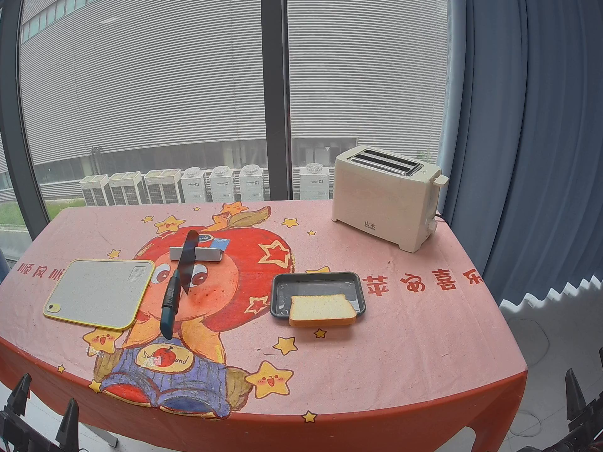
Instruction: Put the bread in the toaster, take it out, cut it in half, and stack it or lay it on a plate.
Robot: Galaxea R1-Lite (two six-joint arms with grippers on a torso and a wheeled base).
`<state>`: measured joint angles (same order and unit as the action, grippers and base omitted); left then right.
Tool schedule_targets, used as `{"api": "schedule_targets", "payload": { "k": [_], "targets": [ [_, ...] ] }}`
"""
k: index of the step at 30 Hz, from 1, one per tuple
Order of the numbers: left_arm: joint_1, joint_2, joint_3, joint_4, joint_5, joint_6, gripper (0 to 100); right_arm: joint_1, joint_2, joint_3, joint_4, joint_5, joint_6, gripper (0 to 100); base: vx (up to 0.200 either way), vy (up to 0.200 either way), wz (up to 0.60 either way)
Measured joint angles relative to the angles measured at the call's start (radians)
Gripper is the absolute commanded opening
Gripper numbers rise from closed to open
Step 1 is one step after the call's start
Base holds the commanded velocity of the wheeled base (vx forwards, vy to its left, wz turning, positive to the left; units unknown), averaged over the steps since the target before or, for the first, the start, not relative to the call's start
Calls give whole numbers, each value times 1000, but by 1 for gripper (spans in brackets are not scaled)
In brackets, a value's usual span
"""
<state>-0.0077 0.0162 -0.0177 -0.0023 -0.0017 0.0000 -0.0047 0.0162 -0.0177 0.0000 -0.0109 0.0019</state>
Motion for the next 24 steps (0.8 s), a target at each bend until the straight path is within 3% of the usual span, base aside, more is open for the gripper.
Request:
{"api": "schedule_targets", "payload": {
  "k": [24],
  "targets": [
    [0,0,0,0,0,0,100,1,0,0,-1,-4,-2,100,0,0,0]
  ]
}}
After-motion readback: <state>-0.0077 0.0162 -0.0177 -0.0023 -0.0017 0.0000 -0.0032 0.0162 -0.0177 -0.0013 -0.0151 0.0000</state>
